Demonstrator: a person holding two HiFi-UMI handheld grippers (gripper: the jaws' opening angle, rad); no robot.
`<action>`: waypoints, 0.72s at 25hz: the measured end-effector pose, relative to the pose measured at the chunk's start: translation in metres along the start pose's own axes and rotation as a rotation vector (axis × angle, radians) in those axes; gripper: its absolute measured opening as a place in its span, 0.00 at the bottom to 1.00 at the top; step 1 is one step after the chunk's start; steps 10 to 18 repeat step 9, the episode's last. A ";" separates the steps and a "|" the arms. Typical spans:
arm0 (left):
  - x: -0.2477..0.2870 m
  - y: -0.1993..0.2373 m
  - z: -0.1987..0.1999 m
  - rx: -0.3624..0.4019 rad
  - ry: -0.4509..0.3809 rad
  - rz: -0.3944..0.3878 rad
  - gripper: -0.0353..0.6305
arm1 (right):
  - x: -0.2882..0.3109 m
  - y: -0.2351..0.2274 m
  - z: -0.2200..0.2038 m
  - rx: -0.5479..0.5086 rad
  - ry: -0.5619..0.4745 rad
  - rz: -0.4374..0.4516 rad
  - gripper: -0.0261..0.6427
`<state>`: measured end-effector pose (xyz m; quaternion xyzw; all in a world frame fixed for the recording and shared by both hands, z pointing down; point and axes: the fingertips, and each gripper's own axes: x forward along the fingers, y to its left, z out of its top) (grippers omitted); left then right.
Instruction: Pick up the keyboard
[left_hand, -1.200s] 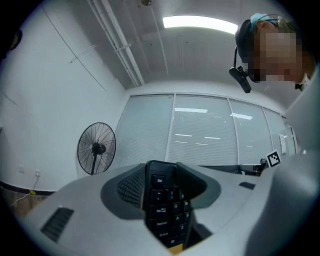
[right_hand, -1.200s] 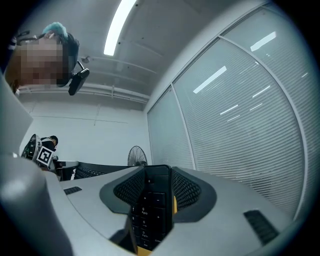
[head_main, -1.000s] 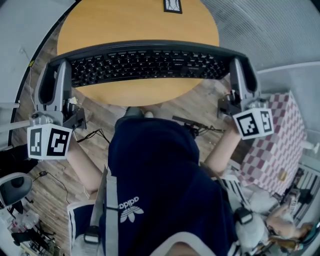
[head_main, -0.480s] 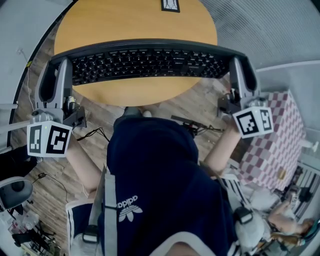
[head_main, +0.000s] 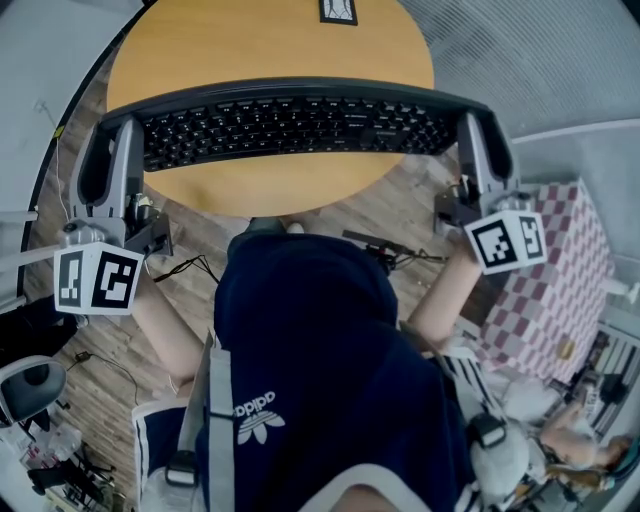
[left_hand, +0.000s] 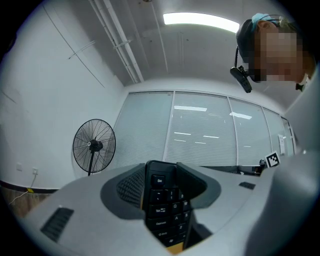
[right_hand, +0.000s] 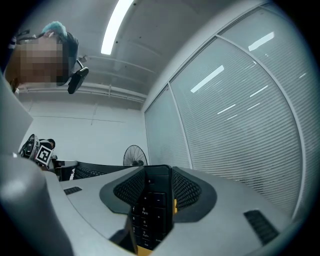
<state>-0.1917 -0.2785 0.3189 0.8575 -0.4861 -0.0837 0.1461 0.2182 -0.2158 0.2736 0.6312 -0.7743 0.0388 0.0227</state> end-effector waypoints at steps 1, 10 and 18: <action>-0.001 0.000 0.002 0.000 -0.003 0.001 0.34 | 0.000 0.001 0.002 0.001 -0.005 0.000 0.28; 0.002 0.002 -0.005 -0.005 -0.012 -0.002 0.34 | 0.000 0.000 -0.002 0.000 -0.006 -0.008 0.28; 0.002 0.002 -0.005 -0.005 -0.012 -0.002 0.34 | 0.000 0.000 -0.002 0.000 -0.006 -0.008 0.28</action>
